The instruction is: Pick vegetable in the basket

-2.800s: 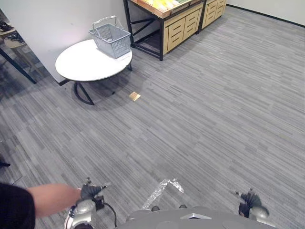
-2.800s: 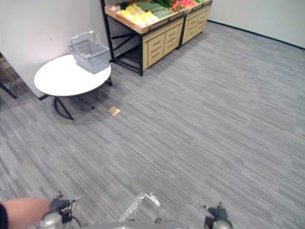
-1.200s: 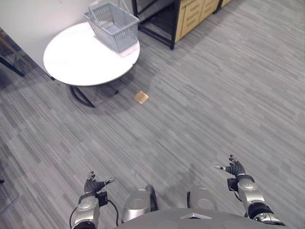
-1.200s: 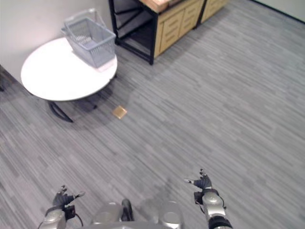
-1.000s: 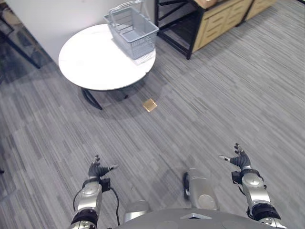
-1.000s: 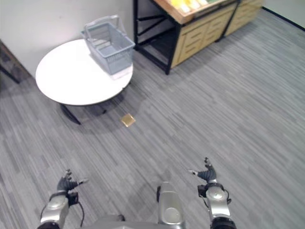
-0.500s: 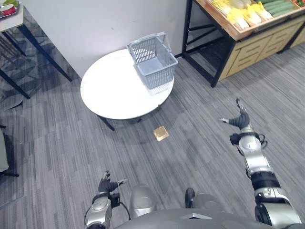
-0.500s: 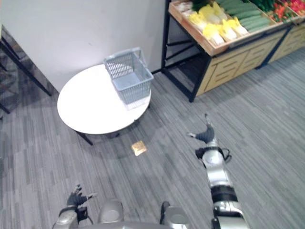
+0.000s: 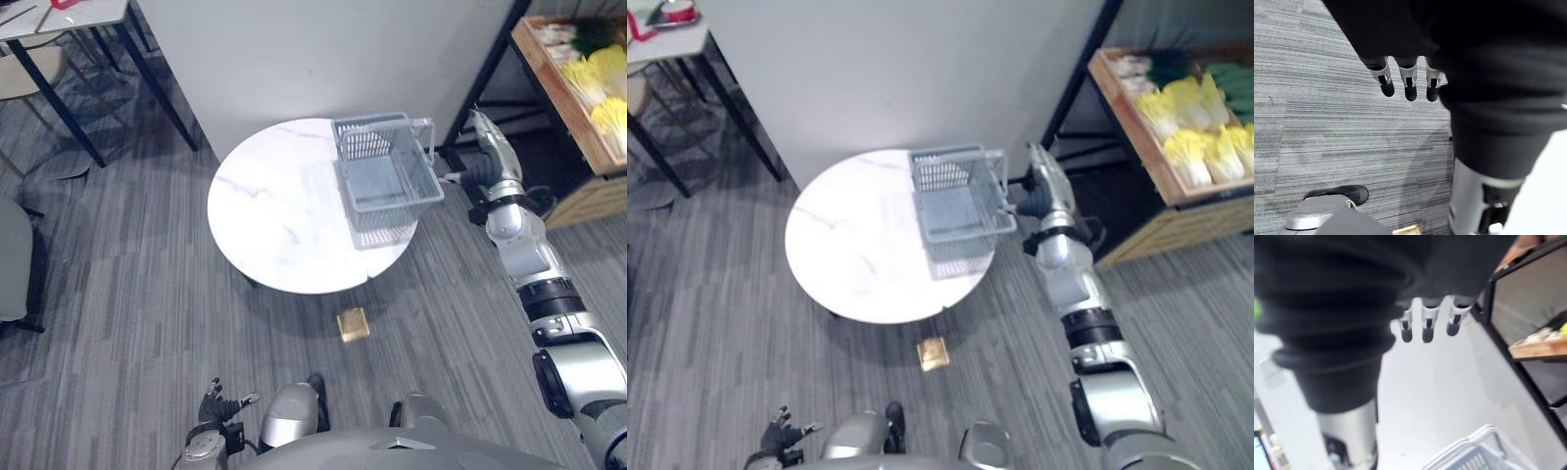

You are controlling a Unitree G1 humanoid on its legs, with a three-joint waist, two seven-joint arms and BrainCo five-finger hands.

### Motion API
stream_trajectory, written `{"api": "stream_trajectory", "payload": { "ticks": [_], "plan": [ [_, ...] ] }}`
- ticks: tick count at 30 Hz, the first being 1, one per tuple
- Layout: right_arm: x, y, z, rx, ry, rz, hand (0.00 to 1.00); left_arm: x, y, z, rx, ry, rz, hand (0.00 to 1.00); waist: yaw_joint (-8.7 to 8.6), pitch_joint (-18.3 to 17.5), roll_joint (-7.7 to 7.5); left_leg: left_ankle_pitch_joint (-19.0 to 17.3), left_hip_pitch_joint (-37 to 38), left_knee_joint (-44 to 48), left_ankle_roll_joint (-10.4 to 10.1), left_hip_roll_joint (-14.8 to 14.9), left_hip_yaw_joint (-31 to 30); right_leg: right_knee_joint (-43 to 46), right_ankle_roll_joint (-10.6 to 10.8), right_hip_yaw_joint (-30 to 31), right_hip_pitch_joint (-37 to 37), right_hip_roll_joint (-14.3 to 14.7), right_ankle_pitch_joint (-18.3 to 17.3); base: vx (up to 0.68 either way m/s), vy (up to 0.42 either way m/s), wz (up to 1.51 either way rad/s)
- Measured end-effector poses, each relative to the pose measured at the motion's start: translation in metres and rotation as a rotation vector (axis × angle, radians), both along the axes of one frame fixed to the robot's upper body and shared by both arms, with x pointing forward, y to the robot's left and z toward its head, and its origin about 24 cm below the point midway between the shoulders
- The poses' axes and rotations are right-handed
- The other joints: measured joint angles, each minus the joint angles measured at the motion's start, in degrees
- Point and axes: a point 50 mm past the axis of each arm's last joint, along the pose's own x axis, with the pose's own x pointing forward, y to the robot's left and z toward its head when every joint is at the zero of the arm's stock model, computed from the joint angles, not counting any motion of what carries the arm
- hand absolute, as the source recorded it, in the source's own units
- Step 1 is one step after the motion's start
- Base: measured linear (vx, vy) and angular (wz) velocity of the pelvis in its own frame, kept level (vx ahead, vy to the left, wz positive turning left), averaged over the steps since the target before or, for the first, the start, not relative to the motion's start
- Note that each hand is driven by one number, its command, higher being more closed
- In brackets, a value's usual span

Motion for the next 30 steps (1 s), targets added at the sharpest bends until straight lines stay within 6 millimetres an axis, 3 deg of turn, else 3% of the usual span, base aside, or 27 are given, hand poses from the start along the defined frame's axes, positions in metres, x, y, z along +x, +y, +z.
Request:
{"api": "stream_trajectory", "payload": {
  "ticks": [1, 3, 4, 5, 6, 7, 8, 12, 16, 21, 22, 23, 25, 26, 28, 30],
  "plan": [
    [0.001, -0.006, 0.001, -0.013, 0.012, -0.018, 0.0, 0.003, 0.002, 0.001, 0.007, -0.007, -0.01, 0.0, -0.08, 0.02, -0.09, -0.19, -0.35, 0.17, -1.43, 0.65, -1.33, -4.83, -0.11, 1.41, -0.51, 0.14, 2.77, 0.27, -0.428, 1.0],
    [0.003, -0.008, 0.002, -0.018, 0.018, -0.03, 0.0, 0.005, 0.011, 0.005, 0.038, -0.009, -0.034, 0.0, 0.15, 0.05, -1.9, -0.97, -0.28, 0.31, -4.64, 0.93, -2.91, -12.07, -0.01, 3.09, -0.48, -0.78, 12.24, 0.25, -0.479, 0.68],
    [0.006, -0.007, 0.011, -0.028, 0.0, -0.027, 0.0, 0.006, 0.017, 0.007, 0.054, -0.013, -0.029, 0.0, 0.62, 0.7, -2.63, -1.7, -0.33, 0.03, -7.4, 1.55, -3.78, -12.35, 3.14, 2.14, -0.46, -0.87, 14.13, 0.2, -0.49, 0.42],
    [0.012, -0.005, 0.021, -0.04, -0.013, -0.028, 0.0, 0.006, 0.011, 0.006, 0.043, -0.02, -0.043, 0.0, 0.4, 1.04, -0.64, -1.01, -2.08, 0.36, -8.19, 3.8, -2.81, -14.13, 2.02, 0.6, -0.2, 1.12, 14.91, 0.17, -0.459, 0.37],
    [0.014, -0.007, 0.028, -0.064, -0.022, -0.032, 0.0, 0.008, 0.008, 0.007, 0.037, -0.031, -0.052, 0.0, -0.02, 1.27, 0.24, -0.91, -2.88, 0.33, -8.12, 5.02, -1.99, -15.7, 1.71, -0.84, 0.06, 2.09, 15.14, 0.09, -0.241, 0.29],
    [0.017, -0.015, 0.044, -0.102, -0.046, -0.054, 0.0, 0.014, 0.003, 0.009, 0.028, -0.062, -0.056, 0.0, 0.05, 1.85, 2.47, 0.23, -3.47, -1.0, -8.72, 7.31, -1.91, -17.54, 0.62, -2.34, 0.0, 4.16, 16.04, 0.13, -0.259, 0.32],
    [0.02, -0.02, 0.056, -0.122, -0.059, -0.079, 0.0, 0.019, 0.0, 0.01, 0.024, -0.08, -0.059, 0.0, 0.07, 3.13, 3.48, 2.14, -3.84, -2.9, -9.32, 8.4, -1.93, -17.94, 0.34, -3.64, -0.1, 5.14, 16.04, 0.12, -0.283, 0.34],
    [0.028, -0.021, 0.078, -0.175, -0.073, -0.097, 0.0, 0.024, -0.006, 0.011, 0.019, -0.098, -0.091, 0.0, 0.3, 4.86, 3.85, 4.29, -6.89, -3.9, -9.96, 9.35, -2.19, -18.35, -0.43, -5.64, -2.29, 6.04, 16.11, 0.07, -0.134, 0.28],
    [0.035, -0.019, 0.119, -0.204, -0.135, -0.122, 0.0, 0.042, -0.008, 0.017, 0.016, -0.156, -0.106, 0.0, 0.42, 9.18, 4.84, 5.29, -11.98, -4.14, -10.71, 7.99, -5.24, -21.82, -0.02, -8.24, -3.77, 4.89, 18.76, -0.05, 0.024, 0.4],
    [0.031, -0.034, 0.167, -0.269, -0.213, -0.203, 0.0, 0.065, -0.011, 0.03, 0.014, -0.245, -0.132, 0.0, 2.04, 13.12, 7.25, 8.68, -18.25, -6.32, -10.4, 6.44, -8.54, -24.38, 0.29, -11.33, -7.4, 3.49, 21.2, -0.09, 0.022, 0.39],
    [0.026, -0.038, 0.185, -0.274, -0.275, -0.23, 1.0, 0.068, -0.011, 0.031, 0.018, -0.248, -0.136, 0.0, 2.25, 13.3, 7.44, 9.69, -19.88, -7.23, -10.44, 6.32, -9.0, -24.47, 0.14, -11.59, -9.19, 3.38, 21.76, -0.07, -0.011, 0.16],
    [0.023, -0.042, 0.195, -0.28, -0.296, -0.247, 1.0, 0.07, -0.011, 0.031, 0.022, -0.248, -0.145, 0.0, 2.36, 13.42, 7.67, 10.15, -20.74, -7.63, -10.48, 6.22, -9.35, -24.65, 0.09, -11.8, -9.97, 3.31, 22.05, -0.09, -0.006, 0.26],
    [0.006, -0.07, 0.221, -0.312, -0.339, -0.355, 1.0, 0.09, -0.018, 0.04, 0.006, -0.306, -0.164, 0.0, 3.34, 14.52, 9.41, 11.18, -23.86, -7.77, -10.42, 5.73, -10.91, -25.61, 0.26, -12.72, -11.91, 2.99, 23.18, -0.09, 0.007, 0.26],
    [0.002, -0.072, 0.229, -0.31, -0.372, -0.365, 1.0, 0.094, -0.02, 0.042, 0.001, -0.323, -0.166, 0.0, 3.4, 14.68, 9.75, 11.41, -25.0, -7.74, -10.42, 5.59, -11.12, -25.63, 0.26, -12.74, -12.82, 2.86, 23.31, -0.09, 0.012, 0.14],
    [-0.015, -0.074, 0.264, -0.329, -0.47, -0.382, 1.0, 0.113, -0.026, 0.052, -0.021, -0.383, -0.176, 0.0, 3.45, 15.02, 10.53, 12.6, -28.76, -7.93, -10.3, 4.98, -11.26, -25.75, 0.5, -12.64, -16.61, 2.33, 24.39, -0.11, 0.024, 0.07],
    [-0.026, -0.073, 0.282, -0.32, -0.531, -0.376, 1.0, 0.123, -0.029, 0.06, -0.043, -0.435, -0.163, 0.0, 3.43, 15.03, 10.56, 13.51, -30.54, -9.16, -10.34, 4.79, -10.94, -26.53, 0.52, -12.4, -18.9, 2.21, 25.34, -0.1, 0.027, -0.02]
  ]
}}
